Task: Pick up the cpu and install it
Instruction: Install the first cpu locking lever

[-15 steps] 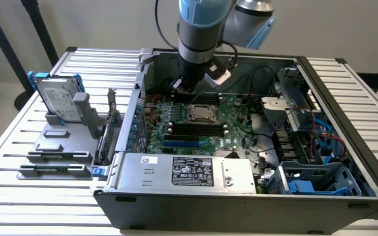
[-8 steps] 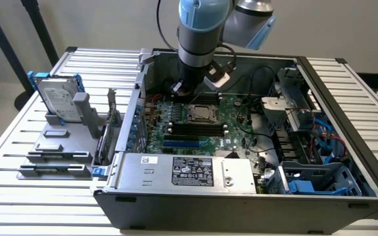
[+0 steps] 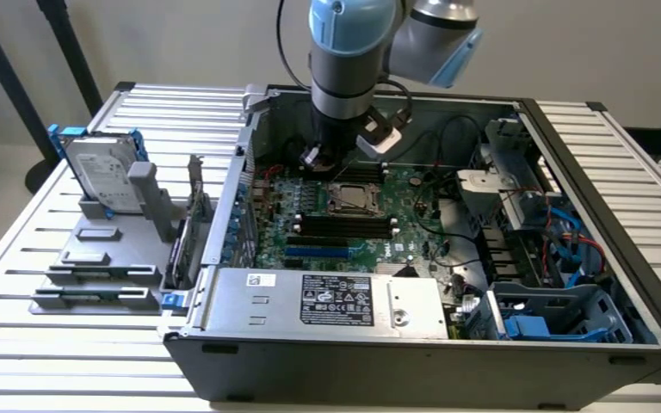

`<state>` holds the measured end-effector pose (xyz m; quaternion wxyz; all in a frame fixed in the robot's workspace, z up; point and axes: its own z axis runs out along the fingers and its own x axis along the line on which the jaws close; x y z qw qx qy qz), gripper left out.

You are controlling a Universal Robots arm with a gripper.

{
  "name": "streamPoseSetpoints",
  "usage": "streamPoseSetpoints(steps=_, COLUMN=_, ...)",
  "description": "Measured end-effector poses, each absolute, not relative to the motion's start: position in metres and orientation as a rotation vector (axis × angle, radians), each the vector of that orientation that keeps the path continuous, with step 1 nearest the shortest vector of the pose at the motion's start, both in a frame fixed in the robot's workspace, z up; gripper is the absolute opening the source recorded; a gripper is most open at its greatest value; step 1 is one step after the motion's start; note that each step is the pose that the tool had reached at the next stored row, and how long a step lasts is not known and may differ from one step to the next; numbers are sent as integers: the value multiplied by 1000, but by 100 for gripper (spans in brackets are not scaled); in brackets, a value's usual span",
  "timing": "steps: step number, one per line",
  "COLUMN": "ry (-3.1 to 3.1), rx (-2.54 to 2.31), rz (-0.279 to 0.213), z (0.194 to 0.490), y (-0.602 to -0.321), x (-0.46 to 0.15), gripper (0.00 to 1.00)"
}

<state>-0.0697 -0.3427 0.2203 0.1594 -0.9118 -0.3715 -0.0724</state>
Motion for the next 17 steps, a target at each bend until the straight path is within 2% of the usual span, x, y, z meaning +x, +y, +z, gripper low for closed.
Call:
streamPoseSetpoints(steps=5, ry=-1073, rx=-2609, rz=-242, z=216, y=-342, x=-70, gripper=11)
streamPoseSetpoints(steps=17, ry=-1095, rx=-2602, rz=-252, z=209, y=-338, x=-73, gripper=11)
